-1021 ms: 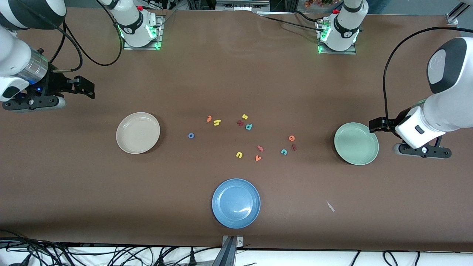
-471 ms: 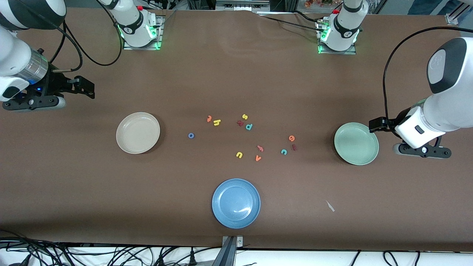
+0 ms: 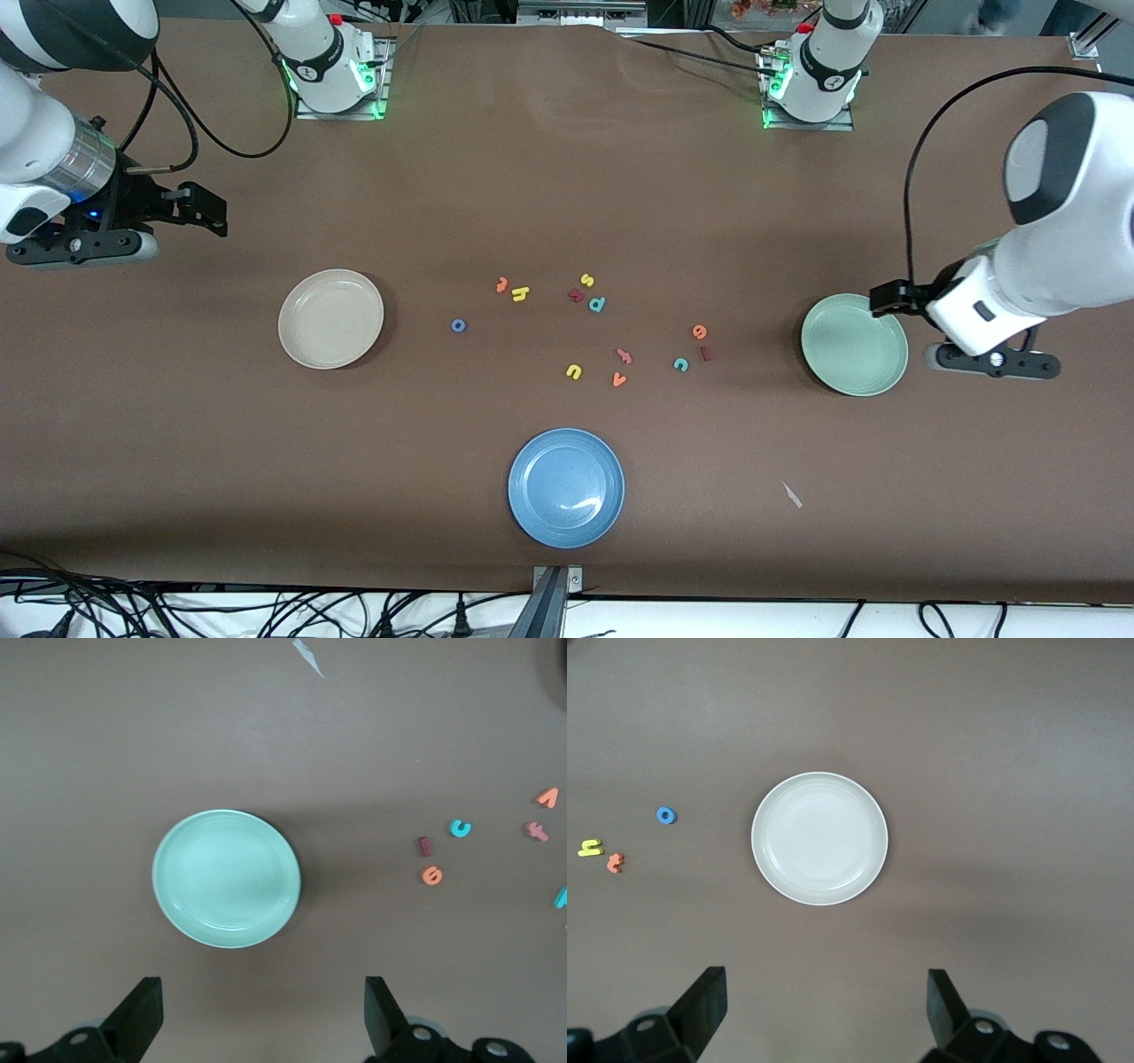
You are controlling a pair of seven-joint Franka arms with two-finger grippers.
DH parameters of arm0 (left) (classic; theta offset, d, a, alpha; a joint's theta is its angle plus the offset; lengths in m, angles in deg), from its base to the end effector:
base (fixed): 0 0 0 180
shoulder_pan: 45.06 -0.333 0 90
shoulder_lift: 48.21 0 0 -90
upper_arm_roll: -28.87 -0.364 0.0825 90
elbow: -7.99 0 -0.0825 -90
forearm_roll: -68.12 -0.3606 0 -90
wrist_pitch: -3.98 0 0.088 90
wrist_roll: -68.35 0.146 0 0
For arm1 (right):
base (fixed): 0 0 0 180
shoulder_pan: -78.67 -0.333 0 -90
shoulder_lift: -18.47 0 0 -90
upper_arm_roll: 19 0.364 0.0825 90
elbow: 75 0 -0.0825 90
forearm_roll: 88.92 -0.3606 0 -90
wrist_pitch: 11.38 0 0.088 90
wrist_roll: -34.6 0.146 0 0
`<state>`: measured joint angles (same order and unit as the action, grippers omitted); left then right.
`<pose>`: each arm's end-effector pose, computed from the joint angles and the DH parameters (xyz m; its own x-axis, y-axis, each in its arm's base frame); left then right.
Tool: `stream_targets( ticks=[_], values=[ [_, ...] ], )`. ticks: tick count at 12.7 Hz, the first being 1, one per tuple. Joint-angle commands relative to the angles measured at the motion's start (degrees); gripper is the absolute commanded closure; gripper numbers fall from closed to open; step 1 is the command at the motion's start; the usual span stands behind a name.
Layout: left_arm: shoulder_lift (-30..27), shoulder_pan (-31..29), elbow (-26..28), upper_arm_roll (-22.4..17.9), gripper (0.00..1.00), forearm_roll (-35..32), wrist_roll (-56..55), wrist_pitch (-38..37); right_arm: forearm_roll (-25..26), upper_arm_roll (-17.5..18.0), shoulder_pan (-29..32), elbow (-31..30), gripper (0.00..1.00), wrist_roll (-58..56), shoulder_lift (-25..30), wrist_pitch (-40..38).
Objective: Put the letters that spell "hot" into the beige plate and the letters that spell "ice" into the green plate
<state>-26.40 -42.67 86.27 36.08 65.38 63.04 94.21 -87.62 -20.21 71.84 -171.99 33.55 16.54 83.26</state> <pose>0.6368 -0.0869 0.5008 0.9832 -0.0717 -0.1676 -0.0754 -0.9970 -0.0160 0.5383 0.0500 0.5675 0.9902 0.1177 -0.0751 0.1196 -0.9926 0.0218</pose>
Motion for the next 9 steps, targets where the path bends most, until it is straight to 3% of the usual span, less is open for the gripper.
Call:
stream_targets(
  ticks=[1,6,9],
  values=[
    [2.8,3.9,-0.1,-0.1,0.00,-0.4,-7.6,2.1,0.7,0.0,-0.1,1.1,0.00,-0.8,-0.9,-1.0],
    [11.0,8.4,0.6,0.0,0.00,4.4,-18.7,9.2,0.9,-0.1,0.1,1.8,0.00,-0.9,-0.9,-0.8],
    [12.9,10.5,7.3,-0.1,0.00,4.4,-26.0,18.2,0.8,-0.1,0.1,1.6,0.00,-0.7,-1.6,-0.6]
  ],
)
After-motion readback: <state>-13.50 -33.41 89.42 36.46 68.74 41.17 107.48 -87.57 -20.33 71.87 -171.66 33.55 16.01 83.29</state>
